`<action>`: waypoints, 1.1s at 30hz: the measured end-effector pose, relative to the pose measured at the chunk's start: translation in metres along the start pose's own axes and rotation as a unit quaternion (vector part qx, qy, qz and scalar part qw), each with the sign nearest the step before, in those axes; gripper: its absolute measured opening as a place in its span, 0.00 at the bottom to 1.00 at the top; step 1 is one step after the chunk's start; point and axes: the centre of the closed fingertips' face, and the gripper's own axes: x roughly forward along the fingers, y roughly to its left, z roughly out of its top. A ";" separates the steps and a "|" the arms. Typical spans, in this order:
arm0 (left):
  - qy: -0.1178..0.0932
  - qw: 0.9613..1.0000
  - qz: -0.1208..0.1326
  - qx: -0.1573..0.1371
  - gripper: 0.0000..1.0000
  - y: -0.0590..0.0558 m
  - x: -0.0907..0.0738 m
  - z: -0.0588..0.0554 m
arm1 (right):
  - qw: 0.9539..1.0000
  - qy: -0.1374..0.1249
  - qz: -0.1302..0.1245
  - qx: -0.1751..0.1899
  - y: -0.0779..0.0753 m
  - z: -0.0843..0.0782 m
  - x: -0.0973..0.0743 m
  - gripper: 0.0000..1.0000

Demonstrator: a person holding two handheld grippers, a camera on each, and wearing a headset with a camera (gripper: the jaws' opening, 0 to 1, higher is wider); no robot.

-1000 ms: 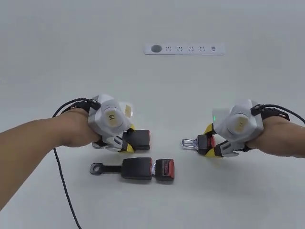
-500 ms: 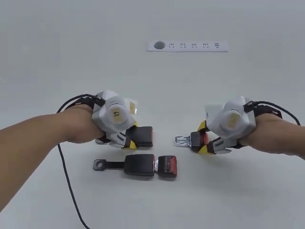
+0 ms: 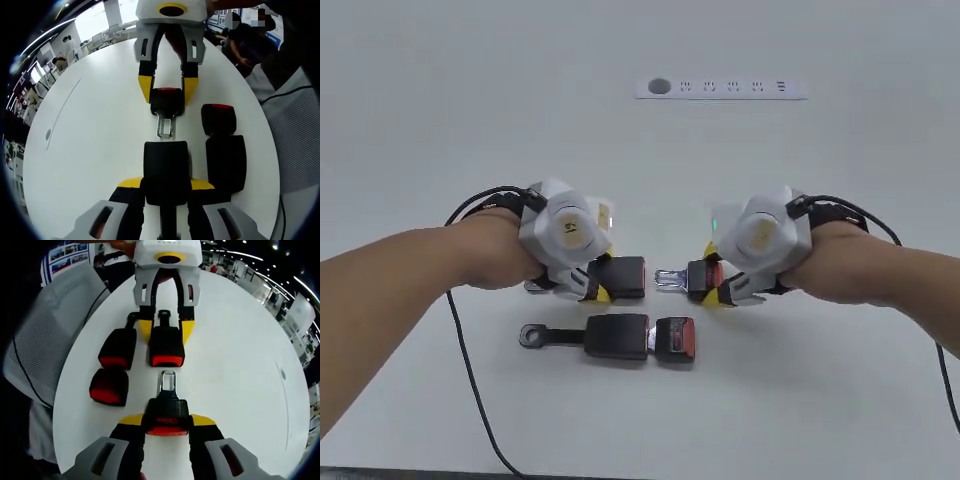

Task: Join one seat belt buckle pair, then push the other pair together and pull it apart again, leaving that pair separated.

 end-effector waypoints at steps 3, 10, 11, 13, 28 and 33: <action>-0.002 1.000 0.000 -0.001 0.33 0.000 0.000 0.001 | 1.000 0.004 0.002 -0.008 -0.001 0.007 0.004 0.30; -0.003 1.000 0.001 -0.003 0.33 0.000 -0.001 0.001 | 1.000 0.010 0.006 -0.029 0.000 0.012 0.005 0.30; -0.002 1.000 0.001 -0.003 0.33 0.000 -0.001 0.001 | 1.000 0.009 0.006 -0.030 0.000 0.013 0.004 0.30; -0.002 1.000 0.000 -0.003 0.33 0.000 -0.001 0.001 | 1.000 0.004 0.010 -0.026 0.001 0.015 0.005 0.30; -0.009 1.000 -0.006 0.001 0.32 -0.001 0.000 0.001 | 0.999 0.000 0.019 -0.026 0.002 0.025 0.011 0.28; -0.014 1.000 -0.005 -0.003 0.32 0.000 0.001 0.002 | 0.999 -0.007 0.020 -0.024 0.002 0.033 0.018 0.27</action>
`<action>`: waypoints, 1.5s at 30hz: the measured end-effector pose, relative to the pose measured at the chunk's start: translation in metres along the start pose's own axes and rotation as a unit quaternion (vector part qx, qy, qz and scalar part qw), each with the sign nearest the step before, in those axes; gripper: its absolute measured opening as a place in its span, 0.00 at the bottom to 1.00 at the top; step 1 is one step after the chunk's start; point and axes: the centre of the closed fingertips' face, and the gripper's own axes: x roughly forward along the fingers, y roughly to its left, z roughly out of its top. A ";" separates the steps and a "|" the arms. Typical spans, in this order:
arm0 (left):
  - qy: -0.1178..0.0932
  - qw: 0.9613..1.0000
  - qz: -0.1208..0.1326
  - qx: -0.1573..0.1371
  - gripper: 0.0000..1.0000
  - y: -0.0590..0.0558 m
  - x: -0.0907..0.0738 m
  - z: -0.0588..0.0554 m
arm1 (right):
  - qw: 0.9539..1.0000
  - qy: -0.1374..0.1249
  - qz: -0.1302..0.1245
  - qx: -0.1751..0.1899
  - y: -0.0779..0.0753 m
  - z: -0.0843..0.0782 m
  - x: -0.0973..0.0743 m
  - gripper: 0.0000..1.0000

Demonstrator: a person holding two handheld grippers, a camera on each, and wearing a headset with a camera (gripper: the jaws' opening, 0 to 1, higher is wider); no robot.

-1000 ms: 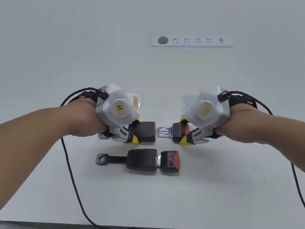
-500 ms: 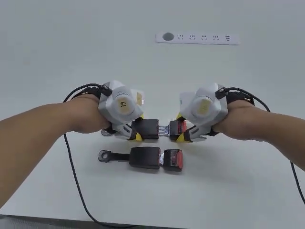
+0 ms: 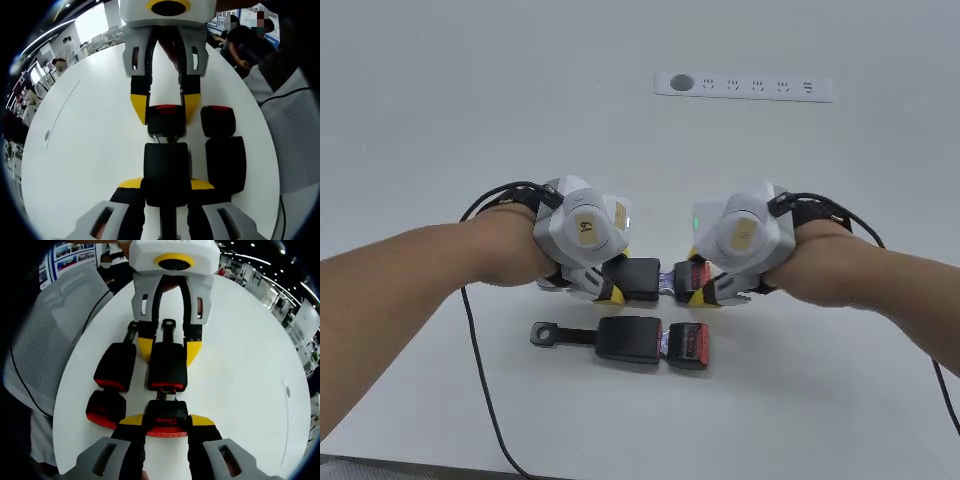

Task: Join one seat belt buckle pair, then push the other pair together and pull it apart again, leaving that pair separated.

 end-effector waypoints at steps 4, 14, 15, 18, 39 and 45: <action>-0.003 1.000 0.002 -0.004 0.32 0.000 0.000 0.000 | 1.000 0.003 -0.001 -0.006 0.001 0.005 -0.001 0.27; -0.003 1.000 0.001 -0.004 0.32 0.000 0.001 0.001 | 1.000 0.004 -0.002 -0.003 -0.002 0.002 0.005 0.28; -0.003 1.000 0.001 -0.005 0.32 0.000 0.001 0.001 | 1.000 0.004 -0.002 -0.003 -0.002 0.003 0.005 0.28; -0.002 1.000 0.001 -0.005 0.32 0.000 0.001 0.001 | 1.000 0.004 -0.003 -0.001 -0.001 0.002 0.005 0.28; -0.001 1.000 0.004 -0.010 0.33 0.000 0.001 0.000 | 1.000 0.010 -0.009 0.000 0.001 -0.007 -0.005 0.29; -0.001 1.000 0.005 -0.009 0.33 -0.001 0.001 0.000 | 1.000 0.002 -0.009 0.001 0.003 -0.009 -0.008 0.30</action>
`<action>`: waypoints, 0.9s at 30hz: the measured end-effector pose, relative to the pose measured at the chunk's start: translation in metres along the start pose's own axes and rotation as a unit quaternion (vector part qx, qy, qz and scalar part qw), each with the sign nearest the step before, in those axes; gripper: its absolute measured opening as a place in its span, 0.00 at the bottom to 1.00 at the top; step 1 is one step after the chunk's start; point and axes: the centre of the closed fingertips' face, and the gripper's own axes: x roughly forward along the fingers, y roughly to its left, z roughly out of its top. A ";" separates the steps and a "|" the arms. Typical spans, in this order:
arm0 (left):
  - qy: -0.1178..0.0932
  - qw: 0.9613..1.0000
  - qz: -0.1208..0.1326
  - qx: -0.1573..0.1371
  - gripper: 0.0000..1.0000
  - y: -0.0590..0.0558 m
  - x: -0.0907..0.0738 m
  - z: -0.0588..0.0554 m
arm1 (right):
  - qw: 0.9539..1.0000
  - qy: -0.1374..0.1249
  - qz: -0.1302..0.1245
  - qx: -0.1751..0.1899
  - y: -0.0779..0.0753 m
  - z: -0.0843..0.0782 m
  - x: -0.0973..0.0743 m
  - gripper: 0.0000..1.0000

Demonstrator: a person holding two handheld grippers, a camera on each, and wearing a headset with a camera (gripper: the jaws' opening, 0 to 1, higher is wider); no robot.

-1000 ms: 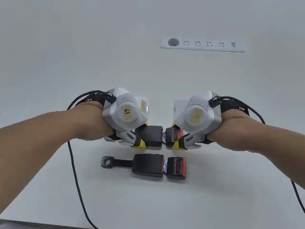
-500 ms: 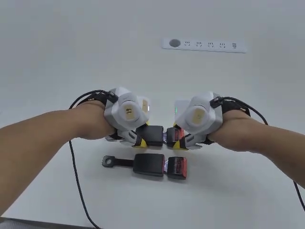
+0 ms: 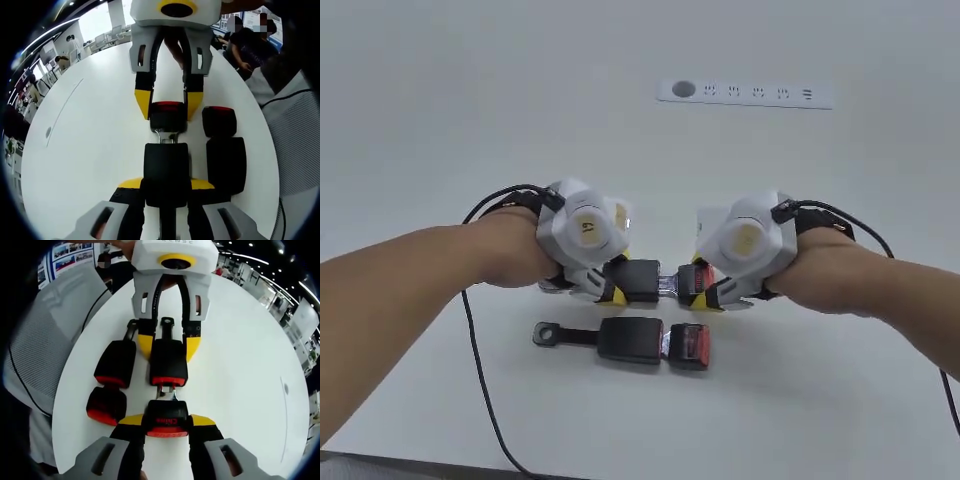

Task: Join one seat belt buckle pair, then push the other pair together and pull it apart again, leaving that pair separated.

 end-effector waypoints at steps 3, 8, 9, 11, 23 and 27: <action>0.003 1.000 -0.002 0.003 0.33 0.000 0.000 0.000 | 1.000 -0.006 -0.001 -0.003 0.000 -0.002 0.000 0.30; 0.006 1.000 -0.002 0.003 0.33 -0.001 0.000 0.000 | 1.000 -0.002 -0.007 -0.004 0.000 -0.010 -0.004 0.31; 0.007 1.000 -0.002 0.003 0.33 0.000 0.000 0.000 | 1.000 -0.001 -0.008 -0.002 0.001 -0.012 -0.006 0.31; 0.007 1.000 -0.002 0.003 0.33 -0.001 -0.001 0.000 | 1.000 0.002 -0.009 0.002 0.000 -0.021 -0.006 0.31; 0.008 1.000 -0.002 0.000 0.33 -0.001 -0.002 0.001 | 0.999 0.021 -0.013 0.025 0.006 -0.072 -0.035 0.31; 0.008 1.000 -0.002 0.000 0.33 -0.001 -0.002 0.001 | 0.999 0.029 -0.013 0.028 0.009 -0.084 -0.045 0.31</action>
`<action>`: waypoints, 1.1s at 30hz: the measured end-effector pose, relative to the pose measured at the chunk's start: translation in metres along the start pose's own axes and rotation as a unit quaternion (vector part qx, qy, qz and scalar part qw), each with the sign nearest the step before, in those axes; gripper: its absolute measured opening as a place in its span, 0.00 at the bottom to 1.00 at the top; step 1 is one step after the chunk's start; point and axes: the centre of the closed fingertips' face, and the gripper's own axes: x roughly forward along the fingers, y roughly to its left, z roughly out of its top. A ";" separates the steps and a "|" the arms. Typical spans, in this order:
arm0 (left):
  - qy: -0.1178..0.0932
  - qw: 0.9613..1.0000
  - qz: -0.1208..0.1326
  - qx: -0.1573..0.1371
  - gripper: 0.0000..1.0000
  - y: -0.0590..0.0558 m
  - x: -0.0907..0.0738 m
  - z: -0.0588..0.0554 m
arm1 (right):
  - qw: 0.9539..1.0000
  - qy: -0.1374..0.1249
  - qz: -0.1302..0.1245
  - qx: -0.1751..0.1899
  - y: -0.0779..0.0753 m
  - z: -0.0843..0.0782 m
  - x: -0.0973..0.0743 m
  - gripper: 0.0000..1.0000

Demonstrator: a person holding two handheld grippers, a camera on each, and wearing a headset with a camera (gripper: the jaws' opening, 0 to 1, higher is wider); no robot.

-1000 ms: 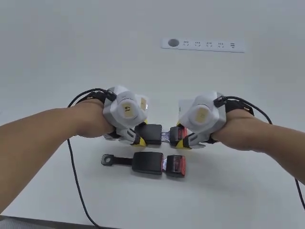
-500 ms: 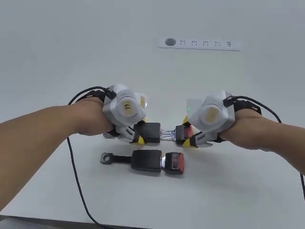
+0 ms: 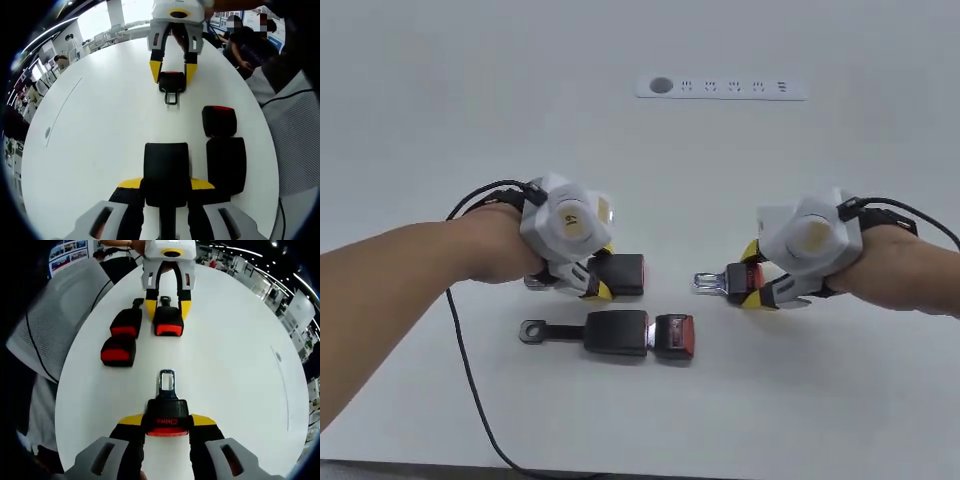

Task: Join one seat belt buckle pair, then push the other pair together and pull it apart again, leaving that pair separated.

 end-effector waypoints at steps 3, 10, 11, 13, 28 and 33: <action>0.001 1.000 0.000 0.001 0.33 0.000 0.000 0.000 | 1.000 0.003 0.000 0.006 -0.001 -0.007 -0.002 0.31; 0.003 1.000 0.001 0.002 0.33 0.000 0.000 -0.001 | 1.000 0.008 0.000 0.016 -0.004 -0.018 -0.003 0.32; 0.003 1.000 0.001 0.002 0.33 0.000 0.000 -0.001 | 1.000 0.010 0.001 0.015 -0.001 -0.017 -0.005 0.32; 0.002 1.000 0.001 0.003 0.34 0.000 0.000 -0.001 | 1.000 0.016 0.002 0.014 -0.003 -0.023 -0.001 0.32; 0.002 1.000 0.005 0.004 0.34 0.001 0.000 -0.001 | 1.000 0.013 0.005 0.020 -0.001 -0.021 -0.005 0.33; 0.004 1.000 0.006 0.006 0.34 0.001 0.000 0.000 | 1.000 0.015 0.002 0.024 -0.002 -0.023 -0.004 0.34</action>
